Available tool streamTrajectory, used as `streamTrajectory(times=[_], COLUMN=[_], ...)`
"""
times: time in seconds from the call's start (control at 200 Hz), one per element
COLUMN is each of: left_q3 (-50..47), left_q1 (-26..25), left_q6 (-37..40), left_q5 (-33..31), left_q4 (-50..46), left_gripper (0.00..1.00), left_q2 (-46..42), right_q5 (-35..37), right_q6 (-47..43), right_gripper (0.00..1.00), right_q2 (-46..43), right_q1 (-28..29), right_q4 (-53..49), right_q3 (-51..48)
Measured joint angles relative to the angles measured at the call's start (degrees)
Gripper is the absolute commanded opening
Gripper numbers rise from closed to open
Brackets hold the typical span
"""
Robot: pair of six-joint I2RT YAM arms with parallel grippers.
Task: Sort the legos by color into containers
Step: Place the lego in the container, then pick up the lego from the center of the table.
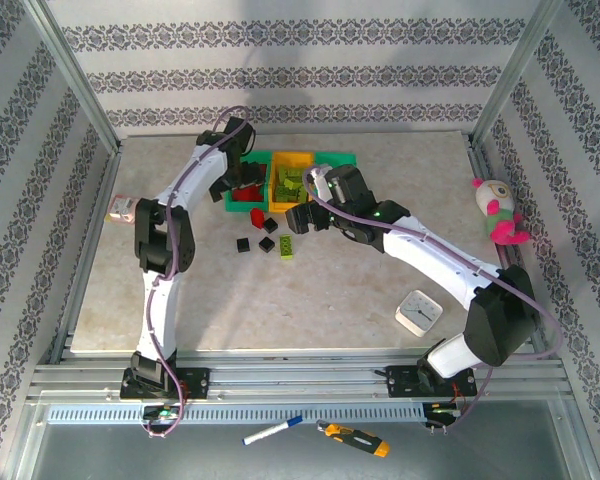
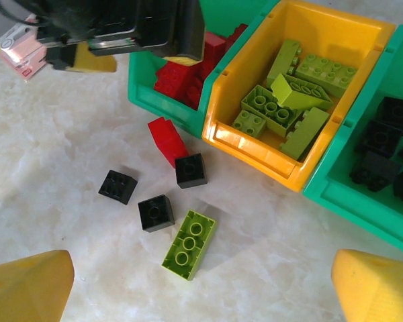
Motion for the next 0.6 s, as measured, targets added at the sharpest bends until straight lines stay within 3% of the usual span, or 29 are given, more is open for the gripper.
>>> streamTrajectory(times=[0.28,0.6], left_q3=[-18.25,-23.3], left_q1=[-1.97,-4.33], left_q6=[-4.74,-10.82], left_q5=[1.95,5.64], left_q4=[2.86,6.8], left_gripper=[0.87,0.81], left_q2=[-13.94,-13.55], right_q5=[-0.02,-0.04], right_q6=[0.66,1.07], right_gripper=[0.98,0.98], right_q2=[0.0,-0.24], right_q1=[1.09,1.09], right_q4=[0.0,-0.09], right_q3=[-0.02,-0.46])
